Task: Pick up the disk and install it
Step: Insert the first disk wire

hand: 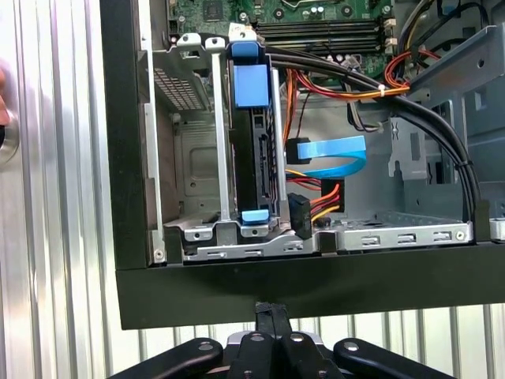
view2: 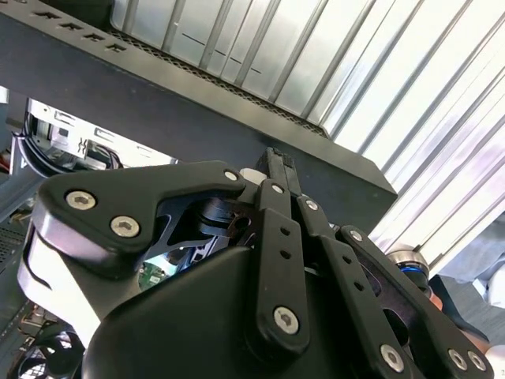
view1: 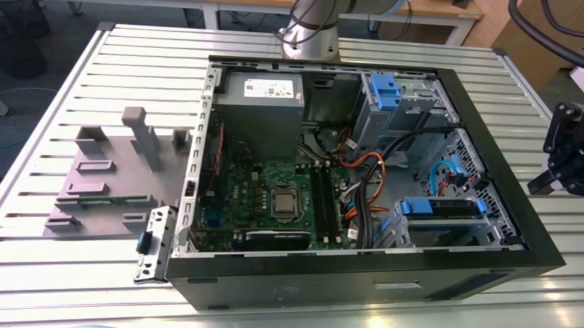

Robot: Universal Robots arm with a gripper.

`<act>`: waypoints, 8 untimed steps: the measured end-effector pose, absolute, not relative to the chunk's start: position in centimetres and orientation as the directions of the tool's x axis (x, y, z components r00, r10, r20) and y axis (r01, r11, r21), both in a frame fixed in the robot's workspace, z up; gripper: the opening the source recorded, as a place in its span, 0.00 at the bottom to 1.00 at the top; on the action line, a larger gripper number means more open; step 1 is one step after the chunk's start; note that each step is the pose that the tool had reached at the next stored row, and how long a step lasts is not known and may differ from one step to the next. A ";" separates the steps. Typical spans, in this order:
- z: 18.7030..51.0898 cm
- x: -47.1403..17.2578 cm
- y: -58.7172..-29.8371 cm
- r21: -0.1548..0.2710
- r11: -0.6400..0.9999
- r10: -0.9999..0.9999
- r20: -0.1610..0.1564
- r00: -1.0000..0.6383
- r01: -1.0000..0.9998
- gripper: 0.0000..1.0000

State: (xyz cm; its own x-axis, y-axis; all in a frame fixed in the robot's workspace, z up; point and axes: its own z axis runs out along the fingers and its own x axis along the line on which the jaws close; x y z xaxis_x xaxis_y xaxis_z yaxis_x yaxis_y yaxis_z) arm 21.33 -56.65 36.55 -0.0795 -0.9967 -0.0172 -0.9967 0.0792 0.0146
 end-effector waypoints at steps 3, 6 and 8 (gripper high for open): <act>36.5 21.5 -56.6 0.015 0.079 -0.997 -0.017 -0.080 -0.997 0.11; 36.5 21.7 -56.6 0.015 0.079 -0.997 -0.017 -0.080 -0.997 0.11; 36.5 21.8 -56.6 0.015 0.079 -0.997 -0.017 -0.080 -0.997 0.11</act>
